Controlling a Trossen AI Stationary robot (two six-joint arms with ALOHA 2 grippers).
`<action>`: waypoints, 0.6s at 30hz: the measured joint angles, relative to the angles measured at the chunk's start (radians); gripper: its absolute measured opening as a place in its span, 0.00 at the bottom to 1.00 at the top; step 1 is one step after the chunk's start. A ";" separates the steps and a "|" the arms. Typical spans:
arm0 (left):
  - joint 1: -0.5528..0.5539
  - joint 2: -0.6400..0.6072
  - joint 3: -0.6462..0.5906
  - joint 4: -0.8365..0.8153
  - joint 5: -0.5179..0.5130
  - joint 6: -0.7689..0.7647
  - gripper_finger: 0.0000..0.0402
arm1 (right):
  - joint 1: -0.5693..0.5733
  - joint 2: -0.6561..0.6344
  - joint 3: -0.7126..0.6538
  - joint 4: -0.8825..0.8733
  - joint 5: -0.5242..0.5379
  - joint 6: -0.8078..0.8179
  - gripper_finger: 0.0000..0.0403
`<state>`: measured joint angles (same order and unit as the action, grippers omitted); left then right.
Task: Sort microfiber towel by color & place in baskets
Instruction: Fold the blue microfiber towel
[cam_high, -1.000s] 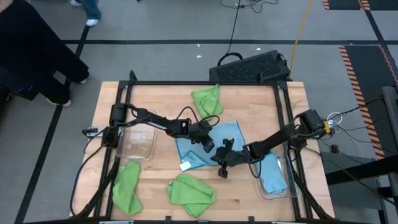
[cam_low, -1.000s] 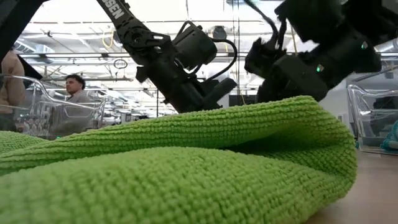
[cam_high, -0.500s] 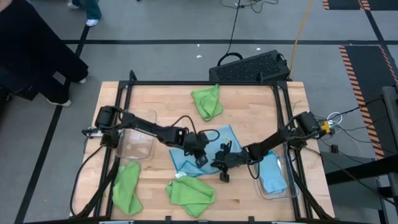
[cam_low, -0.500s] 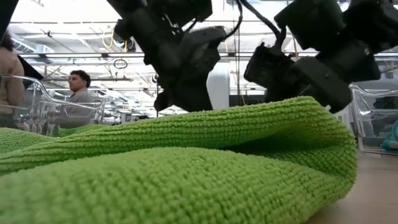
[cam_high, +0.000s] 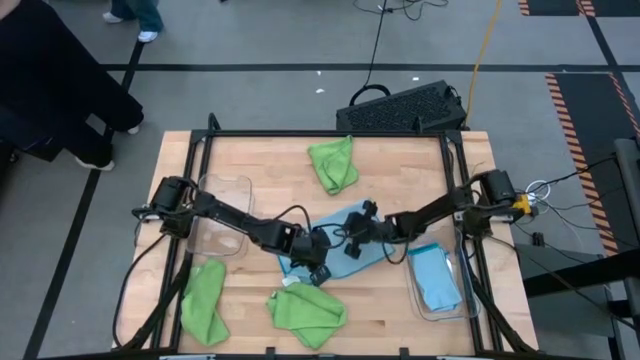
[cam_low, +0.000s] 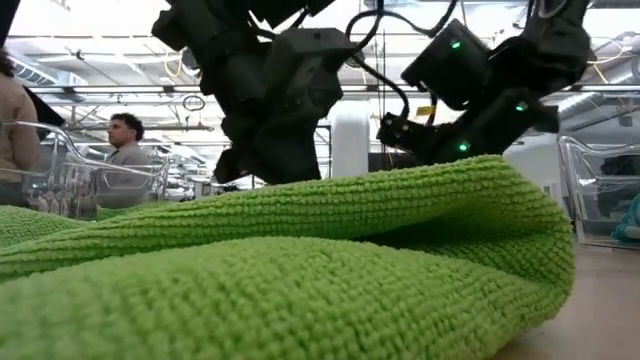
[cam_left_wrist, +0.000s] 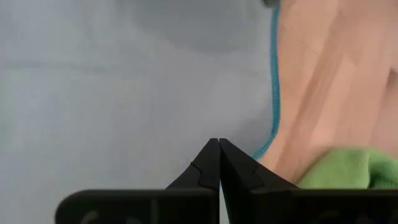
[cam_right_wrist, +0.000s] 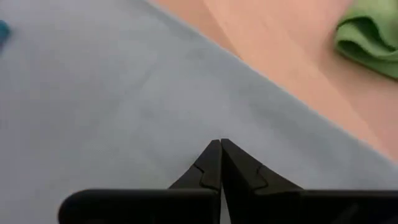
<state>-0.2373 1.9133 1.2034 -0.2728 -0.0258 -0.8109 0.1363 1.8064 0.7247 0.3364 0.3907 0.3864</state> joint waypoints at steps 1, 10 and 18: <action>0.005 -0.008 0.000 -0.002 0.003 -0.032 0.02 | -0.016 0.004 0.001 -0.018 -0.016 0.017 0.00; 0.037 -0.130 0.001 0.138 -0.038 0.065 0.01 | -0.169 -0.018 0.002 -0.264 -0.021 0.129 0.00; 0.127 -0.057 0.001 0.163 -0.257 0.125 0.05 | -0.265 -0.035 0.001 -0.221 -0.115 0.115 0.00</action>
<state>-0.1100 1.8559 1.2041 -0.1101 -0.2831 -0.6860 -0.1283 1.7714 0.7254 0.1156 0.2755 0.5009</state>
